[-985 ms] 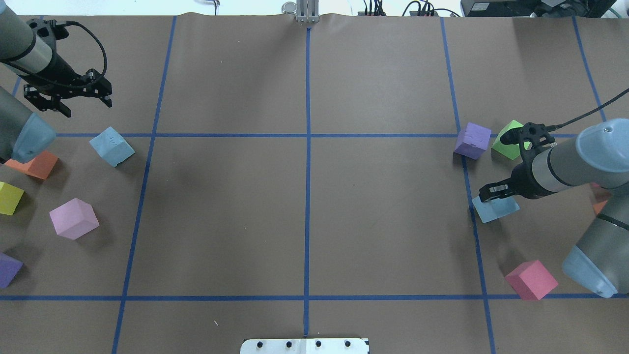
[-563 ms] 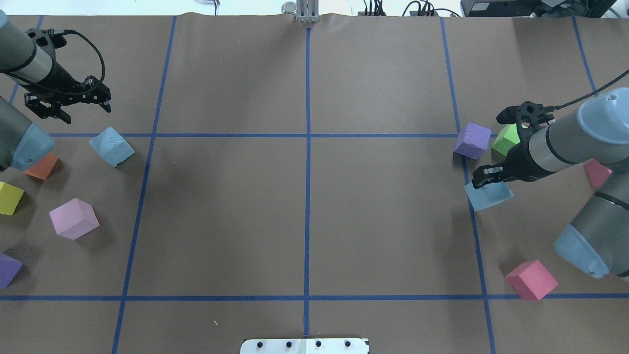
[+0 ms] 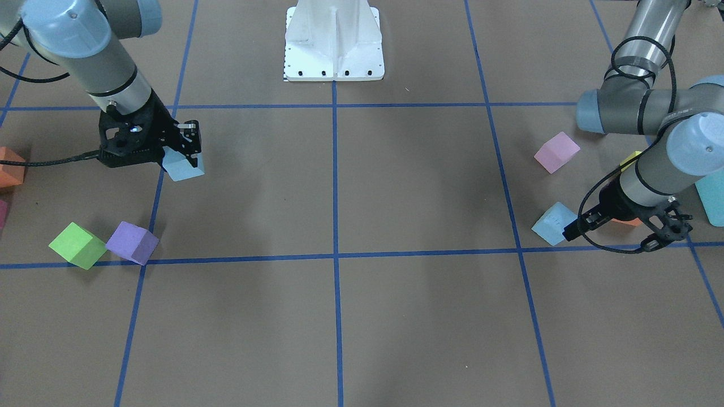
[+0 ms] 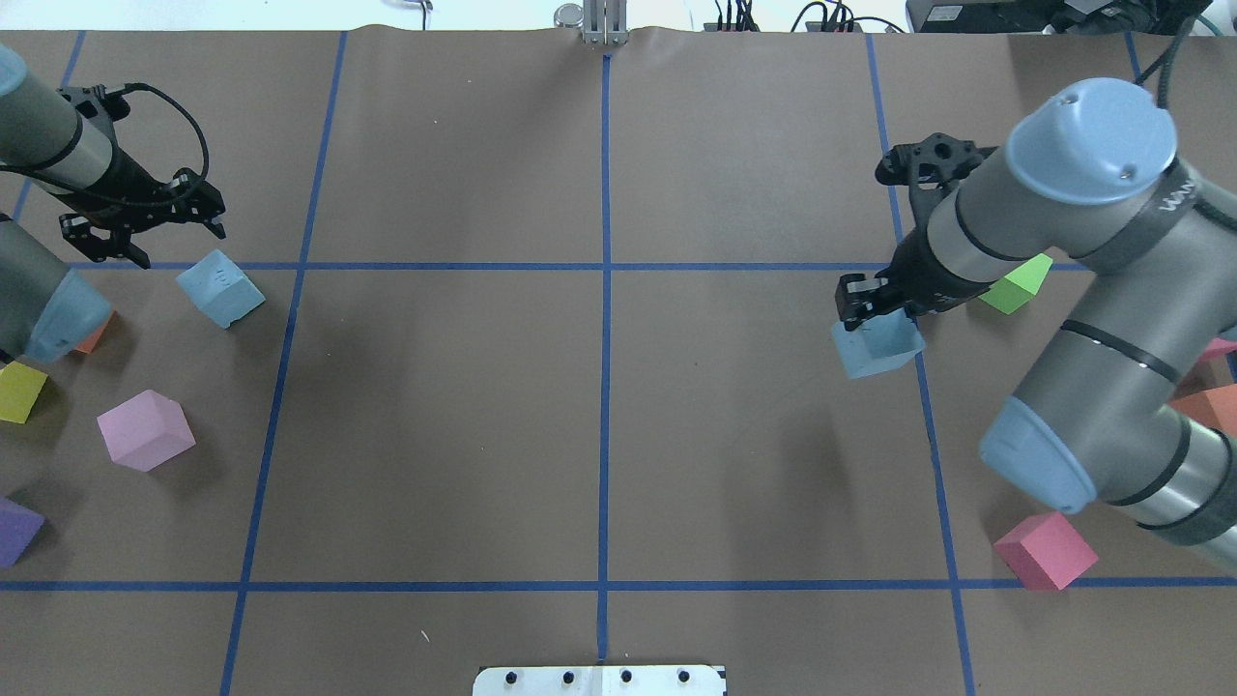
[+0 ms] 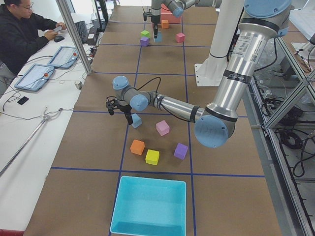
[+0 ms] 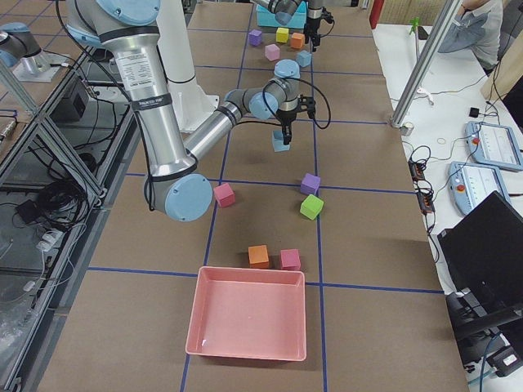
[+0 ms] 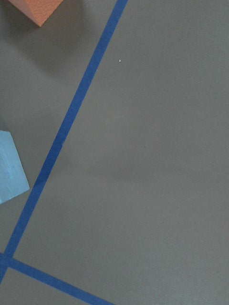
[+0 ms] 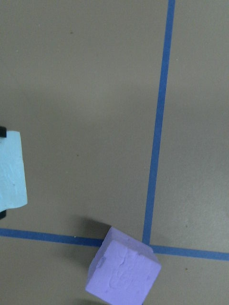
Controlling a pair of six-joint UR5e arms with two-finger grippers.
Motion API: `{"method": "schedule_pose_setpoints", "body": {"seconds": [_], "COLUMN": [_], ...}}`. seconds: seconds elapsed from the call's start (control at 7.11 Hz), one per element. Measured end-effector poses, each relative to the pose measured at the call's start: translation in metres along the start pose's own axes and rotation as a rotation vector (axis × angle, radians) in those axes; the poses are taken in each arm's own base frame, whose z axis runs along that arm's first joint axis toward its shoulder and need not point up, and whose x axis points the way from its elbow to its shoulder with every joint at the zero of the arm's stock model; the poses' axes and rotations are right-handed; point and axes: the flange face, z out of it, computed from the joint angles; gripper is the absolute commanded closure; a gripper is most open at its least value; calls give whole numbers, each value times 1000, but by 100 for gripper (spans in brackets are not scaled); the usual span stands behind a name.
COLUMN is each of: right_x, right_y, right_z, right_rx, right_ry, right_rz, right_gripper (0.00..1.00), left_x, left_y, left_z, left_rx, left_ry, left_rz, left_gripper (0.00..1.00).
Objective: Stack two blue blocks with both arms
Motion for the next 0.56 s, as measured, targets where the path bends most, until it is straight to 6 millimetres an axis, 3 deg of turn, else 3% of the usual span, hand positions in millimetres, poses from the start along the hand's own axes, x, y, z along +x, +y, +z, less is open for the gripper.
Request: {"method": "schedule_pose_setpoints", "body": {"seconds": [0.28,0.56], "right_x": [-61,-98], "right_y": [6,11], "right_z": [-1,-3], "right_rx": [7,17], "right_ry": [11,9], "right_rz": [23,61], "right_gripper": [49,49], "left_x": [5,4], "left_y": [13,15], "left_z": [16,25], "left_rx": [9,9], "left_ry": [-1,-11], "left_rz": [-28,-43], "left_gripper": [1,1]}}
